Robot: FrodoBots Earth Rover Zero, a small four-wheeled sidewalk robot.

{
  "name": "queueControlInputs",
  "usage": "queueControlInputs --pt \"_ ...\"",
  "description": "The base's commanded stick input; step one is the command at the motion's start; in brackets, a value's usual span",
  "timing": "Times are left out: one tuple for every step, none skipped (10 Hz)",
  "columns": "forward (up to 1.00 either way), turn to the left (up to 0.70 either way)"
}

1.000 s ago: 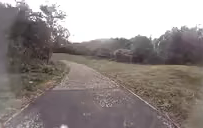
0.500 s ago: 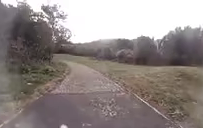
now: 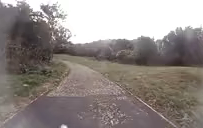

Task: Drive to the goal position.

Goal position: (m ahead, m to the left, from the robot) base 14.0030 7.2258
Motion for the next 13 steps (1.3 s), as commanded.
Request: queueControlInputs --pt "0.30 0.00" --pt "0.30 0.00" --pt "0.30 0.00" --pt "0.30 0.00" --pt "0.30 0.00" --pt "0.30 0.00" --pt "0.30 0.00" --pt "0.30 0.00" --pt "0.30 0.00" --pt "0.30 0.00" --pt "0.30 0.00" --pt "0.30 0.00" --pt "0.30 0.00"
